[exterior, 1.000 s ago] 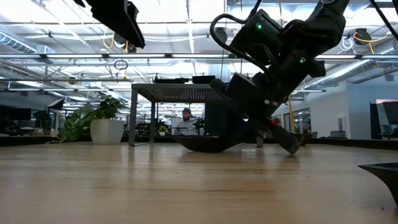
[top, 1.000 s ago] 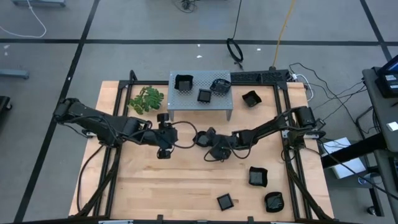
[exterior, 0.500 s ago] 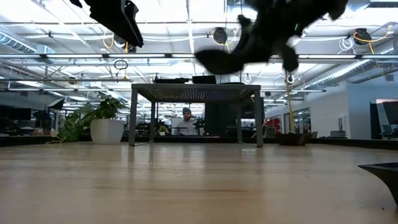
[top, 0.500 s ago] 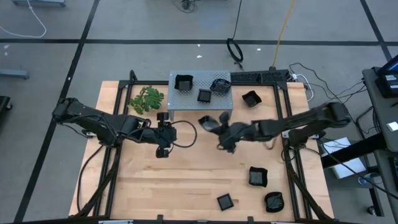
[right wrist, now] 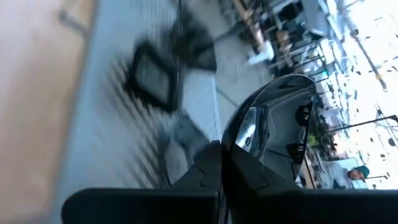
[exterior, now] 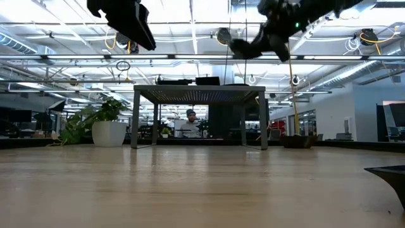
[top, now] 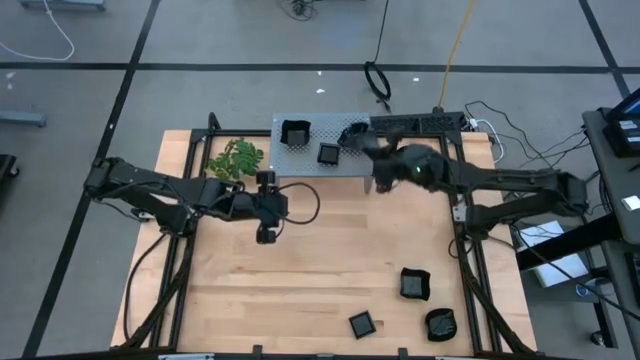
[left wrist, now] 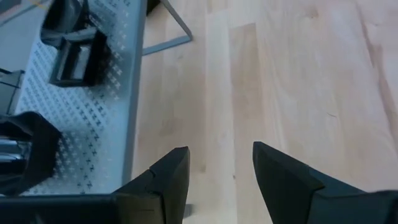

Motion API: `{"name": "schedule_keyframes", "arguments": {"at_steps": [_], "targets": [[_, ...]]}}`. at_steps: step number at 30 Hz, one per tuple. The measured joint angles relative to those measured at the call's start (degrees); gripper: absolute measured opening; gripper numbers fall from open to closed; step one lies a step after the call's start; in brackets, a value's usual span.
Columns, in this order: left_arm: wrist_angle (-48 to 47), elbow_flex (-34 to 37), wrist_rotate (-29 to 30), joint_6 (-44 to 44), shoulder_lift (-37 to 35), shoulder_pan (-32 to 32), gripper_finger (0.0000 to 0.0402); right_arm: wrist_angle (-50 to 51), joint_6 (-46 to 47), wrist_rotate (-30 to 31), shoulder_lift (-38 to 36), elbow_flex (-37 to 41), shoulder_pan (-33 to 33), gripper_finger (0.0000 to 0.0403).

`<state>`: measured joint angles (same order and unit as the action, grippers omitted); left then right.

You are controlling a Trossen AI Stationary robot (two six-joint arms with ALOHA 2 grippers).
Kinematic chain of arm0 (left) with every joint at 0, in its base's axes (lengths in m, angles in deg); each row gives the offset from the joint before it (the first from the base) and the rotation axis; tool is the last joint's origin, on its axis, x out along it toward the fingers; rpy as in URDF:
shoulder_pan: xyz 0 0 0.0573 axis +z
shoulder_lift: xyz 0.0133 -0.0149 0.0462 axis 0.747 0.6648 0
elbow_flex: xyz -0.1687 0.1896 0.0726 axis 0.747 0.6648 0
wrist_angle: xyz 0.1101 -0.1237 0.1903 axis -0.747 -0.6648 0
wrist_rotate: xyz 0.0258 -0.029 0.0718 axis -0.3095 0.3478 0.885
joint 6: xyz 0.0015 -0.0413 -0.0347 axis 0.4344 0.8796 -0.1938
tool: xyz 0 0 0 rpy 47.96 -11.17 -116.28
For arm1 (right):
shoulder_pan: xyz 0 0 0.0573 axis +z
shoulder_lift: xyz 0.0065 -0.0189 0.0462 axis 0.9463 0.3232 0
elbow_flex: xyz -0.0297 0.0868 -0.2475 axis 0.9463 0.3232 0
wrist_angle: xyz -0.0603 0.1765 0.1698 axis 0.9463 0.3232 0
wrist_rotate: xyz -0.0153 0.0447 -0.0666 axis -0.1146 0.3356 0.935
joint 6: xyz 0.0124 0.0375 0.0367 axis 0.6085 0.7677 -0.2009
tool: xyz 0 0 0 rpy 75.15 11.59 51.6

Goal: Pick & Place Mini shaped plates
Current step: Stack the black leaf-shaped plate on top of the black leaf-shaped plate on the shelf

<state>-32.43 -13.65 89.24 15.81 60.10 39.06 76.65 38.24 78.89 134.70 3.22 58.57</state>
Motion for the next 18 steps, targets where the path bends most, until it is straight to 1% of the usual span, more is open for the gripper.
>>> {"name": "schedule_keyframes", "arguments": {"at_steps": [4, 8, 13, 15, 18], "targets": [[0.6, 0.0, 0.0, -0.8, 0.0, 0.3, 0.0182, 3.6, -6.3, -4.2, 1.8, 0.0, -7.0, 0.0001], [0.6, 0.0, 0.2, -0.4, 0.0, 0.3, 0.0182, 3.2, -13.6, -7.0, 4.1, -0.1, -11.6, 0.0001], [0.7, 0.0, 0.7, 0.8, 0.0, 1.0, 0.0182, 2.0, -23.0, -7.5, 6.7, 0.0, -13.0, 0.0001], [0.7, 0.0, 0.7, 1.2, 0.0, 1.4, 0.0182, 1.7, -26.4, -8.7, 7.5, 0.0, -13.0, 0.0001], [0.7, 0.0, 0.7, 2.1, 0.0, 2.3, 0.0182, 1.8, -29.8, -9.8, 8.0, 0.0, -13.0, 0.0001]]}}
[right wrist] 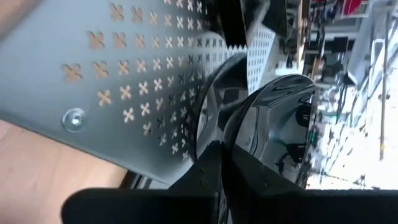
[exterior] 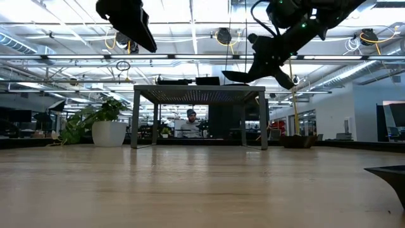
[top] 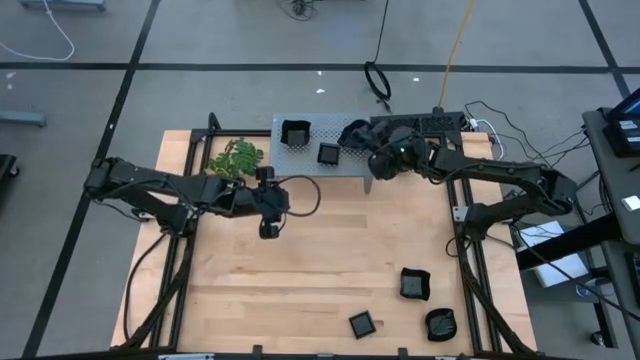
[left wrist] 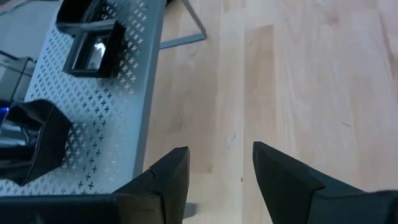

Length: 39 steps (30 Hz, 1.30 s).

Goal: Pick & Place Mini shaped plates
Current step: Stack the black leaf-shaped plate on top of the black leaf-shaped plate on the shelf

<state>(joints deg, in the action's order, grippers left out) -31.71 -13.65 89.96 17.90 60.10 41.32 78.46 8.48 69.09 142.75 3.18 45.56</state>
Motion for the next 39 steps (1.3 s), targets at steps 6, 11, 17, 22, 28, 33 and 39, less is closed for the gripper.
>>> {"name": "schedule_keyframes", "arguments": {"at_steps": [6, 11, 17, 22, 28, 33, 39], "targets": [[1.1, 0.0, 0.1, 0.7, 0.0, 1.7, 0.0182, 0.9, -1.2, -1.9, 0.0, -0.6, -0.3, 0.0002], [4.7, 0.0, 0.1, 0.2, 0.0, 3.0, 0.0182, 6.0, 1.5, -6.7, -0.2, -6.7, -1.2, 0.0002], [6.5, 0.0, 0.1, 0.1, 0.0, 3.8, 0.0182, 25.7, 8.5, -15.9, 1.4, -15.4, -2.3, 0.0002], [6.6, 0.0, 0.0, 0.2, 0.0, 4.1, 0.0182, 27.6, 4.7, -13.6, 3.1, -15.6, -2.8, 0.0002], [8.0, 0.0, -0.5, 0.3, 0.0, 4.1, 0.0182, 21.4, 4.4, -12.3, 4.8, -15.7, -3.8, 0.0002], [7.9, 0.0, -1.8, 0.3, 0.0, 3.9, 0.0182, 19.9, 4.4, -12.0, 6.3, -15.7, -4.0, 0.0002], [7.8, 0.0, -2.0, 0.3, 0.0, 3.9, 0.0182, 19.9, 6.3, -12.0, 6.5, -15.7, -4.0, 0.0017]]}}
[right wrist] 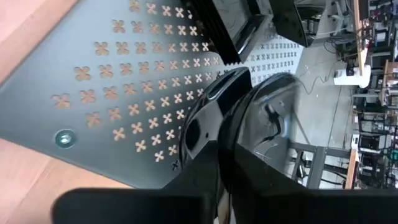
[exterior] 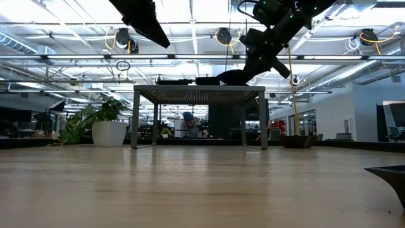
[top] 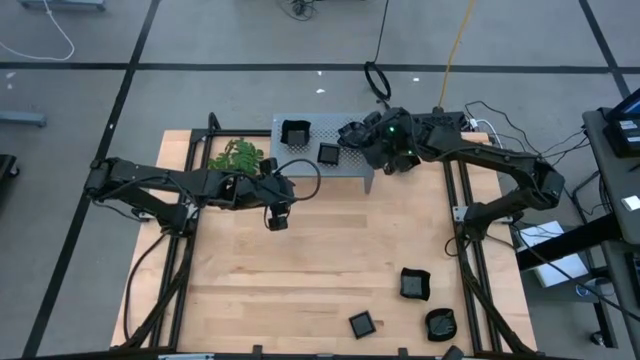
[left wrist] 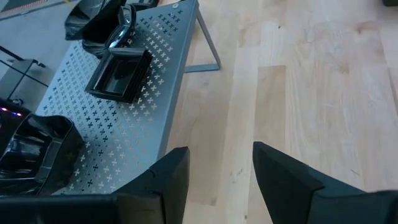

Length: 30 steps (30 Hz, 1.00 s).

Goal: Pick & Place Mini shaped plates
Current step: Stack the black leaf-shaped plate on top of the black leaf-shaped plate on the shelf, then stack the black distorted square plate on top of the black distorted square plate on the shelf

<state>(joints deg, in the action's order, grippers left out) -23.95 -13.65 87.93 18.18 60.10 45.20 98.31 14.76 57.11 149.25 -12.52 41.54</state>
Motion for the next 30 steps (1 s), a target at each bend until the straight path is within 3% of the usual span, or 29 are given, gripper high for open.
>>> {"name": "schedule_keyframes", "arguments": {"at_steps": [14, 22, 30], "targets": [[-0.2, 0.0, 0.0, 0.0, 0.0, 0.0, 0.0182, 0.5, 14.5, 0.1, -1.1, 0.0, 0.9, 0.0103], [-1.1, 0.0, -0.2, -0.4, 0.0, 0.0, 0.0182, 2.1, 21.5, 0.3, -5.6, 0.0, 3.9, 0.0116], [-1.7, 0.0, -0.2, -0.6, 0.0, 0.0, 0.0182, 4.0, 37.1, 12.2, -10.2, 0.0, 3.3, 0.0116]]}}
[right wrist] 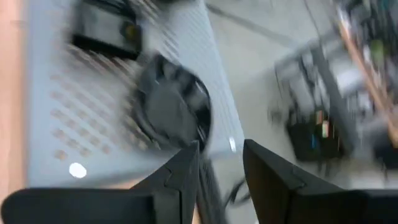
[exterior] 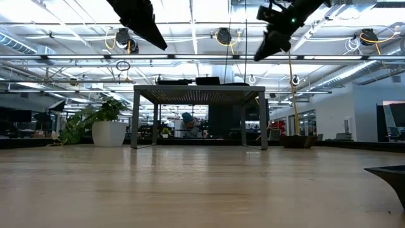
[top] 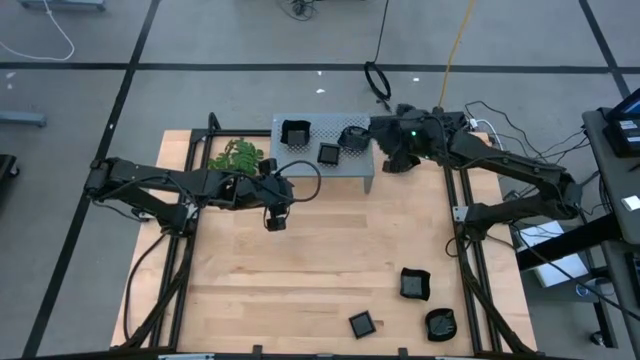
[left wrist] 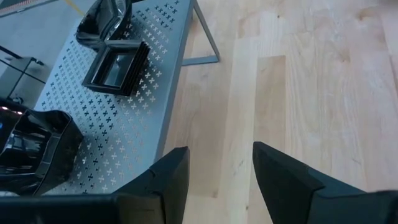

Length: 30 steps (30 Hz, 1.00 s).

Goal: Pick & Place Mini shaped plates
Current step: Stack the black distorted square plate on top of the black distorted square plate on the shelf

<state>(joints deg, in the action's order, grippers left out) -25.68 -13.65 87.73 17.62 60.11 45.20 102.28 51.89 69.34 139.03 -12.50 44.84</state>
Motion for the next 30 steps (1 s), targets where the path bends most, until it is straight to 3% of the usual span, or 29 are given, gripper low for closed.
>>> {"name": "schedule_keyframes", "arguments": {"at_steps": [4, 8, 12, 19, 24, 30], "targets": [[-0.3, 0.0, 0.0, 0.0, 0.0, 0.0, 0.0182, 5.4, 10.8, 4.5, -0.6, 0.0, -2.1, 0.0116], [-1.0, 0.0, 0.0, 0.4, 0.0, 0.0, 0.0182, 13.1, 20.3, 4.1, -0.4, 0.2, -5.3, 0.0116], [-1.0, 0.0, 0.0, 0.5, 0.0, 0.0, 0.0182, 12.7, 28.7, 4.0, -0.3, 4.0, -7.7, 0.0116], [-1.0, 0.0, 0.0, 0.6, 0.0, 0.0, 0.0182, 6.8, 38.7, 3.8, 0.0, 13.4, -10.4, 0.0142], [-0.9, 0.0, 0.0, 0.6, 0.0, 0.0, 0.0182, -2.2, 44.7, -0.4, -0.1, 21.3, -11.7, 0.0176], [-0.9, 0.0, 0.0, 0.8, 0.0, 0.0, 0.0182, -12.3, 49.3, -0.4, 0.5, 28.1, -11.7, 0.0197]]}}
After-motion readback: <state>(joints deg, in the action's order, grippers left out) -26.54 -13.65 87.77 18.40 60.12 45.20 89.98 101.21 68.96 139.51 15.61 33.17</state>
